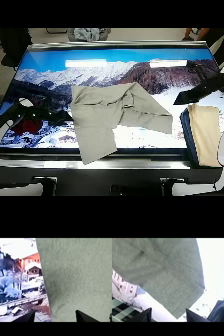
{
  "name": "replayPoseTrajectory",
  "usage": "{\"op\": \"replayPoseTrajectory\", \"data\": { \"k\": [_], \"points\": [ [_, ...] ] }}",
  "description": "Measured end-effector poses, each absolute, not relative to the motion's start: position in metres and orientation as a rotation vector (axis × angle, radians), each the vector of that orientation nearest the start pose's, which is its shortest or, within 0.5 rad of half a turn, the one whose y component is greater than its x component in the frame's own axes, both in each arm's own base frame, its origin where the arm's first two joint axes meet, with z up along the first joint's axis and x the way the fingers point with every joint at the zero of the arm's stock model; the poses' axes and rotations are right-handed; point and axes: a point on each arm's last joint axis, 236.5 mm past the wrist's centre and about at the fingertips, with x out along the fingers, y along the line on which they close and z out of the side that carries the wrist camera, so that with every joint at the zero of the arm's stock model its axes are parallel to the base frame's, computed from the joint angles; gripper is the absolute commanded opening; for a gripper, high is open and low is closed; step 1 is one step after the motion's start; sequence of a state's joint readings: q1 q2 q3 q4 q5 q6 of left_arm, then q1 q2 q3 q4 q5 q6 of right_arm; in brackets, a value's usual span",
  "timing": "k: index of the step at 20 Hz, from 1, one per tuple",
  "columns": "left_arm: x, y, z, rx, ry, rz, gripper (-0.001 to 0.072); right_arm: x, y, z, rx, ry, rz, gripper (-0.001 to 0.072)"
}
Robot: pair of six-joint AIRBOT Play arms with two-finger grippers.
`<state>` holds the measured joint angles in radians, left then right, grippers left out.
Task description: Fold the shirts.
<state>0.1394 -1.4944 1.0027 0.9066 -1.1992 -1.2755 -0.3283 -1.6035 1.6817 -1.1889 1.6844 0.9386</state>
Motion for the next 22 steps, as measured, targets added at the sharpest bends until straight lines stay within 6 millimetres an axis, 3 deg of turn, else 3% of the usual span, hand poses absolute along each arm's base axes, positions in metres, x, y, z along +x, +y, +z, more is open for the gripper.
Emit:
{"op": "replayPoseTrajectory", "data": {
  "k": [3, 5, 7, 8, 14, 16, 22],
  "points": [
    [0.336, -0.111, -0.086, -0.569, 1.516, -0.407, 0.0560, 0.375, -0.050, 0.038, 0.045, 1.458, 0.518, 0.0578],
    [0.335, -0.122, -0.090, -0.564, 1.513, -0.415, 0.0444, 0.361, -0.051, 0.027, 0.054, 1.496, 0.507, 0.0579],
    [0.335, -0.128, -0.096, -0.547, 1.509, -0.411, 0.0128, 0.345, -0.053, 0.014, 0.057, 1.525, 0.482, 0.0622],
    [0.335, -0.129, -0.099, -0.537, 1.507, -0.403, 0.0031, 0.336, -0.052, 0.006, 0.063, 1.536, 0.472, 0.0637],
    [0.345, -0.128, -0.095, -0.544, 1.464, -0.382, 0.0032, 0.279, -0.036, -0.054, 0.121, 1.622, 0.442, 0.0627],
    [0.347, -0.127, -0.089, -0.542, 1.449, -0.384, 0.0033, 0.277, -0.036, -0.069, 0.122, 1.607, 0.416, 0.0628],
    [0.350, -0.127, -0.078, -0.536, 1.420, -0.391, 0.0032, 0.296, -0.041, -0.092, 0.156, 1.528, 0.315, 0.0623]
  ]
}}
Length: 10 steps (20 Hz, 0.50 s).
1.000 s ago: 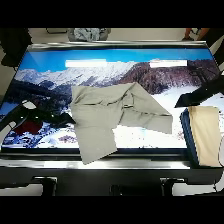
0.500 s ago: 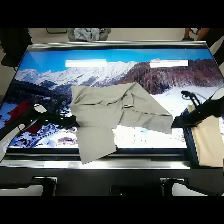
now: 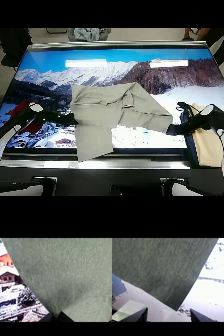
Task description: Fold the shirts.
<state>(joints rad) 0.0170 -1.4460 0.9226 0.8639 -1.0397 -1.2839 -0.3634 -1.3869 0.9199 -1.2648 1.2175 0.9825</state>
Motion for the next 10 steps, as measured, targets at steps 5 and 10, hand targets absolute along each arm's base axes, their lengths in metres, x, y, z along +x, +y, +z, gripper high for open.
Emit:
{"op": "replayPoseTrajectory", "data": {
  "k": [5, 10],
  "points": [
    [0.351, -0.127, -0.073, -0.534, 1.406, -0.393, 0.0032, 0.313, -0.020, -0.103, 0.321, 1.489, 0.322, 0.0389],
    [0.355, -0.125, -0.066, -0.532, 1.387, -0.396, 0.0030, 0.324, -0.015, -0.110, 0.370, 1.472, 0.325, 0.0042]
  ]
}}
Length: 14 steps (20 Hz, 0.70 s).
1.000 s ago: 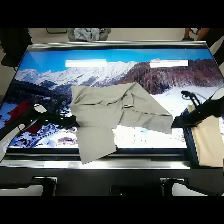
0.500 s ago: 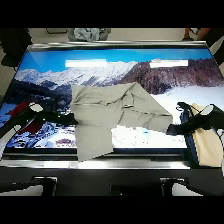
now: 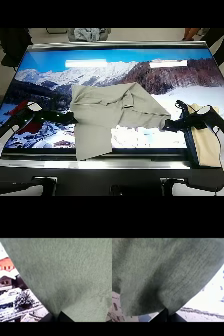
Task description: Fold the shirts.
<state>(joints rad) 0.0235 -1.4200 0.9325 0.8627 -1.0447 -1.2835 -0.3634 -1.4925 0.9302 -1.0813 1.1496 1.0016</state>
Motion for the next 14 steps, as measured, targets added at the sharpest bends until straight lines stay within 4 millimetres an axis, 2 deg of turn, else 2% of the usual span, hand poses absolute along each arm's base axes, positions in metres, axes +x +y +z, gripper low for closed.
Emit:
{"op": "replayPoseTrajectory", "data": {
  "k": [2, 3, 4, 6, 7, 8, 9, 10, 11, 12, 13, 14],
  "points": [
    [0.367, -0.118, -0.046, -0.525, 1.330, -0.397, 0.0029, 0.340, -0.024, -0.098, 0.292, 1.426, 0.339, 0.0041],
    [0.378, -0.113, -0.026, -0.516, 1.274, -0.401, 0.0029, 0.352, -0.027, -0.078, 0.266, 1.380, 0.357, 0.0041],
    [0.390, -0.107, 0.001, -0.501, 1.203, -0.404, 0.0028, 0.363, -0.029, -0.056, 0.226, 1.332, 0.376, 0.0041],
    [0.415, -0.091, 0.080, -0.451, 0.998, -0.407, 0.0029, 0.394, -0.033, 0.015, 0.128, 1.170, 0.391, 0.0041],
    [0.422, -0.081, 0.136, -0.414, 0.865, -0.406, 0.0029, 0.411, -0.041, 0.063, 0.056, 1.051, 0.366, 0.0041],
    [0.424, -0.071, 0.198, -0.372, 0.719, -0.398, 0.0029, 0.421, -0.045, 0.119, -0.020, 0.925, 0.340, 0.0041],
    [0.418, -0.062, 0.259, -0.336, 0.576, -0.384, 0.0029, 0.427, -0.046, 0.181, -0.092, 0.778, 0.304, 0.0041],
    [0.403, -0.053, 0.329, -0.292, 0.405, -0.363, 0.0028, 0.424, -0.045, 0.245, -0.163, 0.631, 0.266, 0.0041],
    [0.381, -0.047, 0.387, -0.251, 0.260, -0.336, 0.0028, 0.410, -0.043, 0.311, -0.241, 0.479, 0.216, 0.0041],
    [0.351, -0.042, 0.443, -0.212, 0.116, -0.305, 0.0028, 0.388, -0.038, 0.369, -0.306, 0.347, 0.170, 0.0041],
    [0.321, -0.040, 0.488, -0.183, -0.010, -0.277, 0.0028, 0.359, -0.032, 0.422, -0.371, 0.220, 0.119, 0.0042],
    [0.287, -0.041, 0.527, -0.160, -0.122, -0.257, 0.0029, 0.328, -0.026, 0.462, -0.421, 0.122, 0.069, 0.0042]
  ]
}}
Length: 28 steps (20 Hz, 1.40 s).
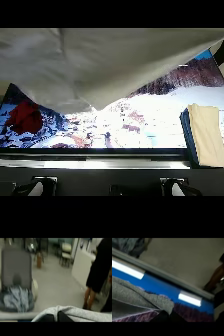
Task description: Fold the shirts.
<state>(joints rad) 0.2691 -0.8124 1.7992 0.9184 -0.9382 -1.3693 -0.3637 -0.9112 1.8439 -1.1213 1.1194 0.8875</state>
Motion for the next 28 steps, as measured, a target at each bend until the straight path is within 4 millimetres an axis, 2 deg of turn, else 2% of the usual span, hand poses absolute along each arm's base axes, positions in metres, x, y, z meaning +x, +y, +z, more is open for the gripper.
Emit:
{"op": "replayPoseTrajectory", "data": {
  "k": [2, 4, 6, 8, 10, 12, 13, 15, 16, 18, 19, 21, 23, 25, 26, 28],
  "points": [
    [0.228, -0.051, 0.573, -0.128, -0.271, -0.247, 0.0028, 0.272, -0.019, 0.510, -0.481, 0.003, -0.023, 0.0042],
    [0.192, -0.058, 0.591, -0.112, -0.340, -0.241, 0.0029, 0.233, -0.017, 0.534, -0.515, -0.061, -0.094, 0.0042],
    [0.171, -0.063, 0.600, -0.108, -0.374, -0.238, 0.0029, 0.213, -0.019, 0.542, -0.529, -0.079, -0.141, 0.0042],
    [0.163, -0.065, 0.601, -0.109, -0.376, -0.238, 0.0029, 0.202, -0.019, 0.547, -0.532, -0.094, -0.164, 0.0041],
    [0.168, -0.059, 0.595, -0.098, -0.348, -0.209, 0.0029, 0.206, -0.026, 0.541, -0.528, -0.059, -0.177, 0.0042],
    [0.192, -0.047, 0.577, -0.100, -0.263, -0.171, 0.0029, 0.231, -0.038, 0.511, -0.510, 0.069, -0.157, 0.0042],
    [0.210, -0.040, 0.563, -0.110, -0.199, -0.159, 0.0029, 0.252, -0.045, 0.486, -0.489, 0.169, -0.125, 0.0041],
    [0.263, -0.028, 0.519, -0.150, -0.024, -0.161, 0.0029, 0.298, -0.058, 0.424, -0.439, 0.391, -0.038, 0.0040],
    [0.295, -0.022, 0.486, -0.174, 0.091, -0.165, 0.0029, 0.324, -0.063, 0.386, -0.405, 0.514, 0.023, 0.0040],
    [0.356, -0.013, 0.402, -0.217, 0.332, -0.178, 0.0028, 0.367, -0.067, 0.308, -0.352, 0.753, 0.138, 0.0040],
    [0.382, -0.010, 0.352, -0.239, 0.458, -0.187, 0.0028, 0.386, -0.066, 0.270, -0.339, 0.864, 0.186, 0.0041],
    [0.424, -0.009, 0.253, -0.288, 0.669, -0.191, 0.0029, 0.422, -0.057, 0.194, -0.324, 1.056, 0.256, 0.0042],
    [0.450, -0.011, 0.167, -0.328, 0.828, -0.188, 0.0030, 0.458, -0.043, 0.133, -0.317, 1.158, 0.287, 0.0043],
    [0.472, -0.015, 0.099, -0.379, 0.928, -0.182, 0.0030, 0.490, -0.028, 0.086, -0.316, 1.188, 0.294, 0.0043],
    [0.483, -0.016, 0.077, -0.410, 0.942, -0.178, 0.0030, 0.504, -0.023, 0.070, -0.309, 1.183, 0.285, 0.0042],
    [0.506, -0.017, 0.050, -0.455, 0.932, -0.163, 0.0030, 0.535, -0.017, 0.048, -0.277, 1.130, 0.240, 0.0042]
  ]
}}
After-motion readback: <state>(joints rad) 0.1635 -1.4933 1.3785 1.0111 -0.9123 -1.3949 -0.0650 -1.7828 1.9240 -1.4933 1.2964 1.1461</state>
